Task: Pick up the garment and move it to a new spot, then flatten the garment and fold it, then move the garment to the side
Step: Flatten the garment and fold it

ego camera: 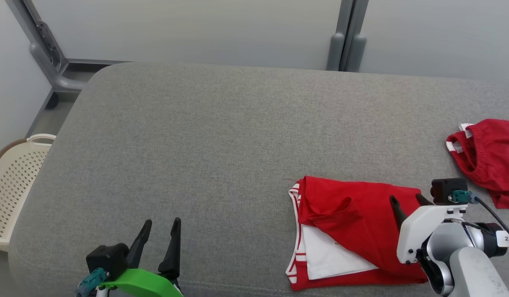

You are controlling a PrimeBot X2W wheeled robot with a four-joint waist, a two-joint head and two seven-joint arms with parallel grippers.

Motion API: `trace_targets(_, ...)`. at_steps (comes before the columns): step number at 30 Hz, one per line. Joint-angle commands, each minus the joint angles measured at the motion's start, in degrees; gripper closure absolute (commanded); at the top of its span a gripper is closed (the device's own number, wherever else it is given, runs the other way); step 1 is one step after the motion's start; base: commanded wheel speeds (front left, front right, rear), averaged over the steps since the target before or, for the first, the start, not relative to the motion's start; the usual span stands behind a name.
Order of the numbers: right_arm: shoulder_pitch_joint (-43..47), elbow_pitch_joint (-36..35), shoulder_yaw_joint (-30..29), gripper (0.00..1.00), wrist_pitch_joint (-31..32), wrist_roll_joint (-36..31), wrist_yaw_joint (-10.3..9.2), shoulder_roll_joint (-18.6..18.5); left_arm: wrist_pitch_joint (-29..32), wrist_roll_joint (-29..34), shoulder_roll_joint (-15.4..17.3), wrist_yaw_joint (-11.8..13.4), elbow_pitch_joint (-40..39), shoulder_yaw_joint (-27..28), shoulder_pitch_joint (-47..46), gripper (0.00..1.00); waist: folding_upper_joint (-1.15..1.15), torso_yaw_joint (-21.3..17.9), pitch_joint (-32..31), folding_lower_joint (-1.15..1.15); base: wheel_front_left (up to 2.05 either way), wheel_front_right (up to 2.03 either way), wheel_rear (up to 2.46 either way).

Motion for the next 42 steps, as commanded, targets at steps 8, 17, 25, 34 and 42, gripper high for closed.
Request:
trace_targets(8,0.73,4.15,2.11,1.0,-0.8,0.69,-0.02,-0.06,0.4,0.07,0.86,0.17,-0.28,-0.37,-0.78,0.0,0.0,1.0,0.85,0.0,0.0,0.0,0.0)
trace_targets(17,-0.23,6.59,7.56,1.0,1.77,2.69,-0.03,0.14,0.56,-0.27,1.1,0.57,-0.5,-0.48,-0.95,0.0,0.0,1.77,1.08,0.0,0.0,0.0,0.0)
trace_targets(25,-0.39,4.66,15.88,1.0,4.25,5.48,-0.02,-0.03,0.12,-0.42,0.82,0.54,-0.4,-0.59,-1.03,0.0,0.0,1.45,1.25,0.0,0.0,0.0,0.0)
trace_targets(34,-0.73,4.04,25.31,1.0,5.6,8.61,-0.03,-0.3,-0.23,-0.74,0.6,0.17,0.32,-0.78,-1.52,0.0,0.0,1.59,1.32,0.0,0.0,0.0,0.0)
trace_targets(42,-3.0,0.62,27.9,0.65,4.33,10.58,-0.03,-1.46,-0.62,-0.91,0.79,0.48,0.63,-0.5,-1.55,0.0,0.0,1.25,1.3,0.0,0.0,0.0,0.0)
